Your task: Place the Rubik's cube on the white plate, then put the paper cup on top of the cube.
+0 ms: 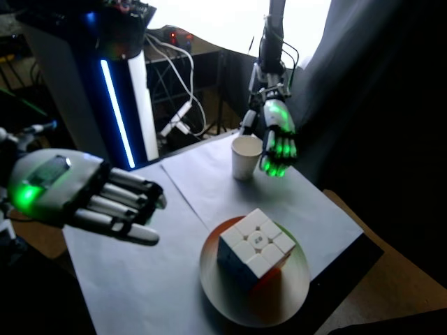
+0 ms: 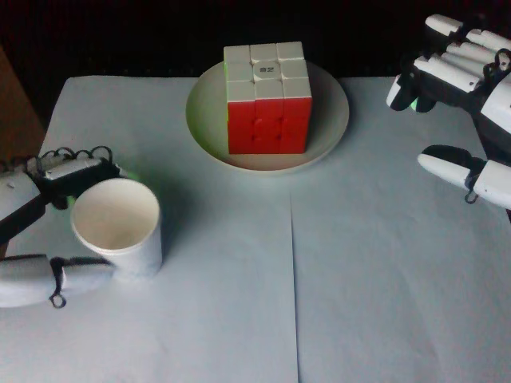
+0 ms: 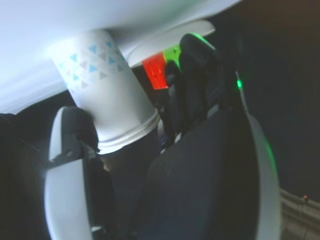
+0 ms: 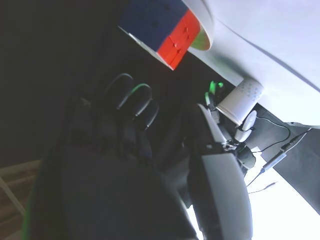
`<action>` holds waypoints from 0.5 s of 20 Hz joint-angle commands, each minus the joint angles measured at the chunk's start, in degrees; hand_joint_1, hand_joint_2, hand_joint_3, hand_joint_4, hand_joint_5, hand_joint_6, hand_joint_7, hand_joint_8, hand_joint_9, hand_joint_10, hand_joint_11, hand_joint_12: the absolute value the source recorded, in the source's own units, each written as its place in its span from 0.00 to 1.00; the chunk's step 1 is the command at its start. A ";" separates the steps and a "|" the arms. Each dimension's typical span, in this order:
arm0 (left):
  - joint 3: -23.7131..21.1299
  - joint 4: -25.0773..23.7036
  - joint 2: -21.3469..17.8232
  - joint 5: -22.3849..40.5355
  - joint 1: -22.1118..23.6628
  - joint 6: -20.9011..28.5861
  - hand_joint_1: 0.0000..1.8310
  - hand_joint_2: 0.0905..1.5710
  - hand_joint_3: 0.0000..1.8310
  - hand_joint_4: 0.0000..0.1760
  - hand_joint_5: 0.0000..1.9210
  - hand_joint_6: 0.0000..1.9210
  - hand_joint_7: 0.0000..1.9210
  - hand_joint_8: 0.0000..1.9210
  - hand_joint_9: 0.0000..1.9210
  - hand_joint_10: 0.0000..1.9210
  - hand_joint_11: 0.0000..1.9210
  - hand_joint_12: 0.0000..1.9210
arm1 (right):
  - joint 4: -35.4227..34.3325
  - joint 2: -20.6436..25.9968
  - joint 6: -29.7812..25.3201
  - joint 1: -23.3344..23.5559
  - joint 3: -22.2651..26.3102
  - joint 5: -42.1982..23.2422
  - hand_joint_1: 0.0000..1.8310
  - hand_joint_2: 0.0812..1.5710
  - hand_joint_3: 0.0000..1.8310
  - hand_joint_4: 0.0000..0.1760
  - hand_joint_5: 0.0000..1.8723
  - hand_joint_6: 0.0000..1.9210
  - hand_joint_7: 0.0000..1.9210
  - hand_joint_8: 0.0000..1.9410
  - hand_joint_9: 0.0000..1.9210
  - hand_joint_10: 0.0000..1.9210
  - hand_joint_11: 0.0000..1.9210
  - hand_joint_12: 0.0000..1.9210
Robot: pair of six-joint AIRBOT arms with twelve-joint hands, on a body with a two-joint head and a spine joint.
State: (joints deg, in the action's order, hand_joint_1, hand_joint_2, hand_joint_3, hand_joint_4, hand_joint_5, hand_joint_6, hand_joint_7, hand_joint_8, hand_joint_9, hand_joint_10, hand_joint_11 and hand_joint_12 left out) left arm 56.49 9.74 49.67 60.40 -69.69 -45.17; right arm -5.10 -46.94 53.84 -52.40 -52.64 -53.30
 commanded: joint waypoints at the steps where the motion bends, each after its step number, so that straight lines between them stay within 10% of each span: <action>1: 0.11 0.42 0.23 7.25 0.33 0.34 0.48 0.76 0.00 0.96 0.00 0.83 0.02 0.75 0.00 0.76 0.00 0.95 | -0.25 0.01 -0.14 0.50 -0.13 -7.07 0.45 0.87 0.00 0.00 0.05 0.65 0.13 0.75 0.08 0.79 0.00 0.85; 2: 0.05 0.39 0.11 8.20 0.36 0.76 0.48 0.77 0.00 0.62 0.00 0.79 0.05 0.71 0.00 0.80 0.00 0.97 | -0.25 0.01 -0.14 0.50 -0.13 -7.07 0.42 0.86 0.00 0.00 0.03 0.64 0.11 0.73 0.09 0.79 0.00 0.85; 4: -0.34 0.17 -0.47 10.68 0.53 1.23 0.48 0.77 0.00 0.45 0.04 0.70 0.07 0.70 0.02 0.78 0.00 0.91 | -0.28 0.01 -0.14 0.50 -0.15 -7.07 0.42 0.86 0.00 0.00 0.04 0.66 0.12 0.74 0.09 0.80 0.00 0.88; 6: -0.99 -0.01 -1.51 13.37 0.66 1.23 0.48 0.76 0.00 0.77 0.04 0.67 0.06 0.65 0.01 0.72 0.00 0.83 | -0.28 0.01 -0.14 0.50 -0.16 -7.07 0.43 0.87 0.00 0.00 0.02 0.67 0.10 0.76 0.06 0.82 0.00 0.88; 8: -1.54 -0.01 -2.68 17.19 0.83 1.23 0.47 0.77 0.00 0.69 0.04 0.59 0.09 0.53 0.08 0.59 0.00 0.80 | -0.29 0.01 -0.14 0.50 -0.16 -7.07 0.41 0.86 0.00 0.00 0.01 0.66 0.09 0.73 0.07 0.80 0.00 0.85; 10: -1.47 0.04 -3.32 19.67 1.64 1.23 0.51 0.74 0.00 0.69 0.06 0.65 0.09 0.61 0.07 0.70 0.00 0.82 | -0.29 -0.03 -0.14 0.50 -0.16 -7.07 0.46 0.85 0.00 0.00 0.05 0.66 0.12 0.75 0.09 0.81 0.00 0.85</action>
State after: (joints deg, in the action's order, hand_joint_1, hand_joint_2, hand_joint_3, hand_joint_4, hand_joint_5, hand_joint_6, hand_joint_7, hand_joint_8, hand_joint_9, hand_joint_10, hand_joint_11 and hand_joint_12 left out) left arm 54.94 9.54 46.48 71.99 -68.31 -44.16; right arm -5.17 -46.94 53.84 -52.40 -52.64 -53.28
